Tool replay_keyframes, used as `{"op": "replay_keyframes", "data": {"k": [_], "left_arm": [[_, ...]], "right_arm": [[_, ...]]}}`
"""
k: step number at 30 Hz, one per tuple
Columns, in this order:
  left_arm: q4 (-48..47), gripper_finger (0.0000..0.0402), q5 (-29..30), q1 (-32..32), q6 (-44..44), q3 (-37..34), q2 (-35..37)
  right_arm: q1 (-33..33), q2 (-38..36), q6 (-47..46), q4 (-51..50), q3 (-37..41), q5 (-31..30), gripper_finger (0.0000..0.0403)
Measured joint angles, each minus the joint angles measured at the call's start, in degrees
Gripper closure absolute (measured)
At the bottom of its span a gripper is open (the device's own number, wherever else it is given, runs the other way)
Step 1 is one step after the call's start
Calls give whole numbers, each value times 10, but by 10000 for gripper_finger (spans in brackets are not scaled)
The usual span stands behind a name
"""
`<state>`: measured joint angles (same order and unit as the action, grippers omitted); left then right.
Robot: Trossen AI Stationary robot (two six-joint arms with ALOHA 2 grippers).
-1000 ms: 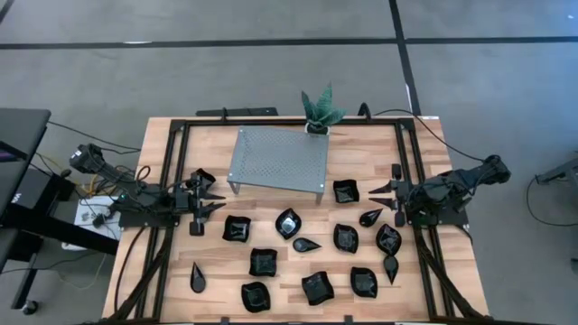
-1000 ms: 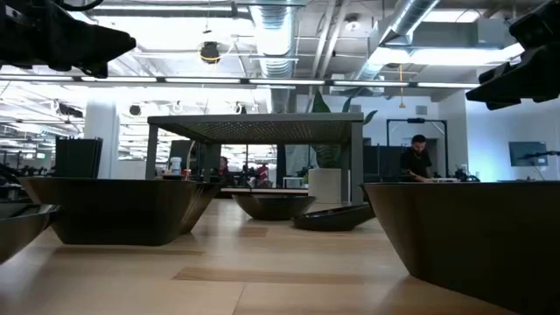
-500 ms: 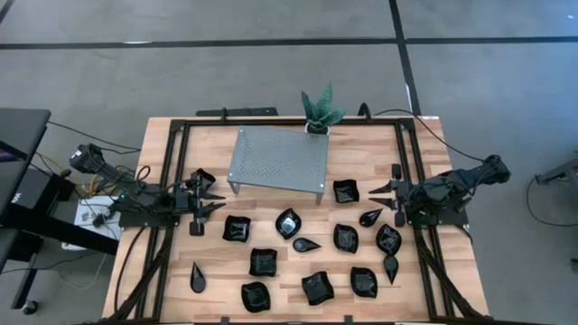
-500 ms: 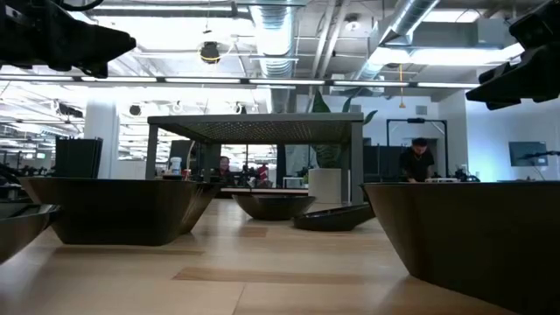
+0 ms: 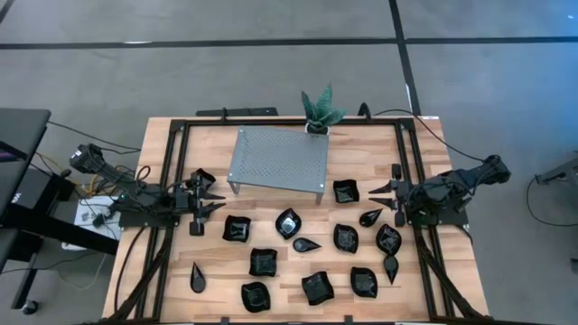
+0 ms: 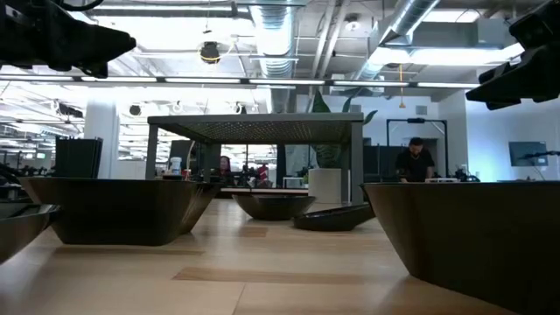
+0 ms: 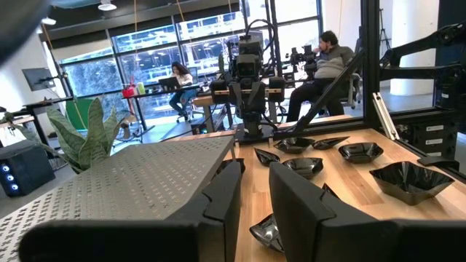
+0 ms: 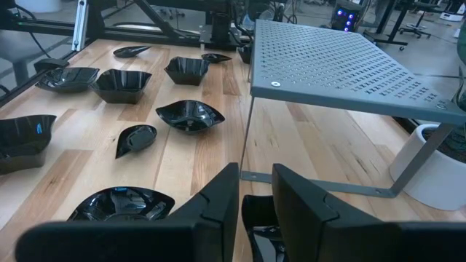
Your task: Pick & Place Mini shaped plates
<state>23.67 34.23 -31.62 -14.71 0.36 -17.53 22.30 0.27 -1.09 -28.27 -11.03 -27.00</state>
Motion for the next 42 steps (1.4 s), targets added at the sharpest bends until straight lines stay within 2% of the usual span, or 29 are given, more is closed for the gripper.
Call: {"op": "replay_keyframes", "data": {"k": [16, 22, 28, 30, 34, 36, 38, 42], "left_arm": [[10, 325, 0, 0, 1, 0, 0], [10, 325, -5, 0, 75, 0, 0], [10, 325, -5, 0, 131, 0, -1], [11, 325, -6, 0, 170, 0, -3], [15, 325, -50, 0, 206, 0, -24], [32, 325, -55, 0, 214, 0, -44], [65, 325, -55, 0, 211, 0, -72], [132, 323, -55, 0, 191, 4, -134]], "right_arm": [[0, 0, 0, 0, 0, 0, 324], [0, 0, 64, 2, 0, 0, 324], [0, 0, 71, 5, 0, 0, 324], [0, 0, 26, 41, 5, 1, 324], [1, 0, -144, 118, 13, 0, 324], [-1, 0, -179, 152, 13, -4, 324], [-7, 1, -157, 188, 13, -25, 324], [-22, 1, -50, 244, 13, -72, 324]]}}
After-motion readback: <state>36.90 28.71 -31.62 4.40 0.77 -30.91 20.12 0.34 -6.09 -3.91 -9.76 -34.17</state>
